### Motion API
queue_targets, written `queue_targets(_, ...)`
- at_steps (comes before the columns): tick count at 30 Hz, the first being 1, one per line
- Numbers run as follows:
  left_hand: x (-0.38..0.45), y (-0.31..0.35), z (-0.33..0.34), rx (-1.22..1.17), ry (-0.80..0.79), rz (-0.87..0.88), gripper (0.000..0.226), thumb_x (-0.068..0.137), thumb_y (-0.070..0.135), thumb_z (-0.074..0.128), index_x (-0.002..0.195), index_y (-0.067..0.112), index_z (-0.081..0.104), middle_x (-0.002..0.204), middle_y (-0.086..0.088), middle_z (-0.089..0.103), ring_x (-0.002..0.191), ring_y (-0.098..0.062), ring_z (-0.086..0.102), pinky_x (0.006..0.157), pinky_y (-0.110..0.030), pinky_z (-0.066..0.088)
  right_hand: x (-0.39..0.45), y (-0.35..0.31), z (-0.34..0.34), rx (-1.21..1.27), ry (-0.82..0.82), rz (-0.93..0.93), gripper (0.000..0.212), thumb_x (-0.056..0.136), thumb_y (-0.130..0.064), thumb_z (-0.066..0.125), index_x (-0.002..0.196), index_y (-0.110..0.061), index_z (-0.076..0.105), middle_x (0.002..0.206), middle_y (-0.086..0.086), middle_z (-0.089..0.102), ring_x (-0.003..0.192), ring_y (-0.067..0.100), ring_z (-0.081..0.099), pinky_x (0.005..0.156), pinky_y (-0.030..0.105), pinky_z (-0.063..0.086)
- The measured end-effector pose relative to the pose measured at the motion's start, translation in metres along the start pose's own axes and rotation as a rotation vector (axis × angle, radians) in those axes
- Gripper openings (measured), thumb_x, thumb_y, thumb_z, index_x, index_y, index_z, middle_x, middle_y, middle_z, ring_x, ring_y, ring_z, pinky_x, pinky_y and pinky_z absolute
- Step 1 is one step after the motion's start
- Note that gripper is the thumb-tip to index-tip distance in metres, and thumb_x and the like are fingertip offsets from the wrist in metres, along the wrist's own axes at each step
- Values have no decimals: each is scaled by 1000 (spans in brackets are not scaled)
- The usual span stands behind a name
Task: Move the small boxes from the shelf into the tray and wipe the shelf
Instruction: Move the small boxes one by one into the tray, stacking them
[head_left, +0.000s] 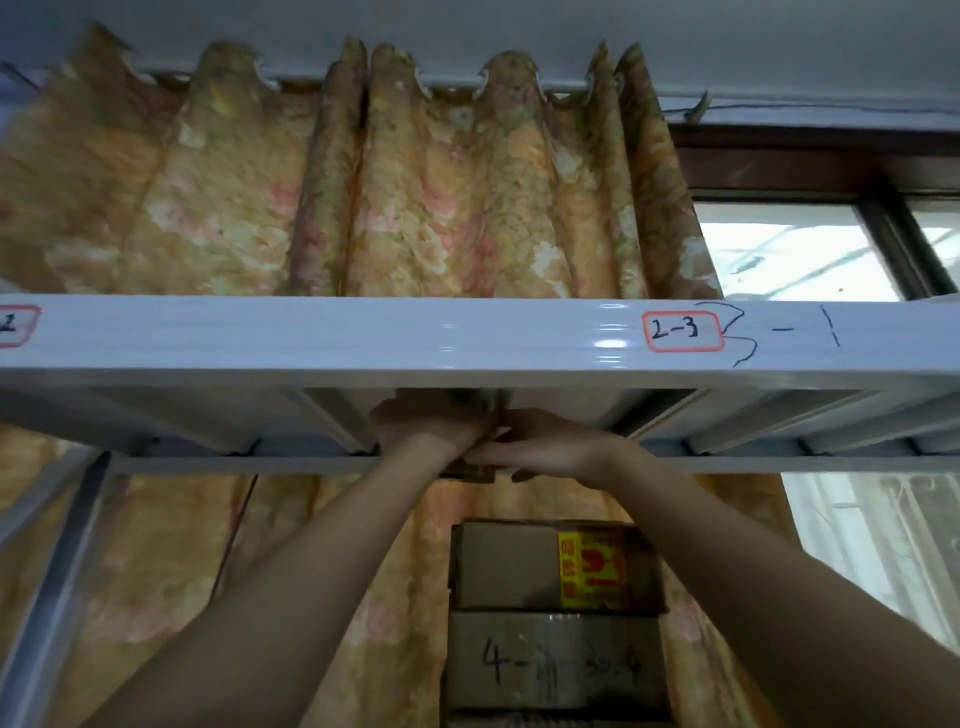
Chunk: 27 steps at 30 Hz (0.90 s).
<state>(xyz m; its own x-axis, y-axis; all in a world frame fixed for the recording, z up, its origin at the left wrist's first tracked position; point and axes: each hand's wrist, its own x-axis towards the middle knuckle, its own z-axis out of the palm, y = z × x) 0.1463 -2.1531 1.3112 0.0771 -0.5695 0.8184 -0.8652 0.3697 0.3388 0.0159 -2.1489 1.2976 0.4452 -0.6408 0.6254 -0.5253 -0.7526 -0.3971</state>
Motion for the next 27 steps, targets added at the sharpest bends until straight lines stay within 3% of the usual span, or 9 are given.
queue_targets(2, 4, 0, 7, -73, 26, 6, 56, 86, 59, 47, 130, 25, 49, 128, -3, 56, 119, -25, 51, 102, -41, 41, 4, 3, 2, -21, -16, -5, 52, 83, -43, 68, 128, -24, 51, 121, -1, 58, 109, 14, 58, 86, 29, 54)
queue_targets(5, 0, -2, 13, 168, 158, -26, 72, 73, 76, 44, 125, 27, 51, 118, -1, 59, 110, -24, 56, 86, -37, 49, 6, 11, 6, 32, -11, 19, 39, 88, -33, 65, 123, -19, 54, 104, -7, 57, 101, 12, 57, 85, 33, 55)
queue_targets(7, -2, -5, 19, 142, 157, -40, 70, 76, 74, 45, 123, 23, 51, 116, -3, 58, 106, -24, 55, 80, -35, 49, 6, 20, 8, 77, 12, 40, 25, 91, -27, 63, 113, -21, 54, 99, -8, 57, 102, 14, 57, 85, 34, 55)
queue_targets(10, -6, -9, 25, -243, 101, -125, 68, 83, 63, 55, 127, 11, 49, 122, -8, 58, 111, -26, 55, 89, -34, 48, 4, 29, 5, 131, 59, 104, 22, 92, -22, 61, 110, -19, 49, 102, -1, 57, 102, 20, 59, 85, 36, 55)
queue_targets(12, -8, -13, 31, -538, 84, -229, 63, 84, 50, 63, 123, 2, 53, 120, -8, 60, 107, -25, 58, 80, -27, 46, 4, 34, 1, 134, 51, 145, 27, 91, -22, 62, 112, -16, 47, 98, 0, 57, 89, 18, 61, 82, 36, 57)
queue_targets(16, -15, -24, 46, -755, 69, -202, 10, 85, 10, 66, 94, 7, 69, 89, -6, 73, 69, -7, 64, 55, -17, 46, 7, 43, 2, 90, -8, 255, 32, 84, -24, 69, 109, -12, 55, 102, 10, 65, 85, 23, 65, 84, 39, 57)
queue_targets(19, -23, -30, 53, -835, 74, -188, 9, 86, -2, 62, 84, 4, 68, 51, 6, 67, 44, 2, 60, 40, -7, 41, 9, 49, 5, -13, 13, 309, 25, 78, -29, 71, 88, -15, 53, 110, 16, 66, 97, 28, 67, 91, 42, 54)
queue_targets(22, -31, -33, 53, -877, 96, -209, 6, 88, 5, 62, 87, 11, 62, 74, 6, 63, 62, -4, 56, 41, -9, 40, 7, 45, 7, -3, -17, 286, 21, 83, -25, 68, 77, -17, 49, 106, 13, 63, 94, 26, 65, 92, 41, 52)
queue_targets(27, -36, -40, 55, -919, 17, -277, 10, 91, 15, 61, 100, 13, 58, 84, -1, 64, 67, -11, 59, 48, -19, 42, 9, 44, 8, -69, -31, 303, 45, 82, -31, 70, 111, -13, 40, 105, 7, 57, 88, 19, 58, 88, 35, 52)
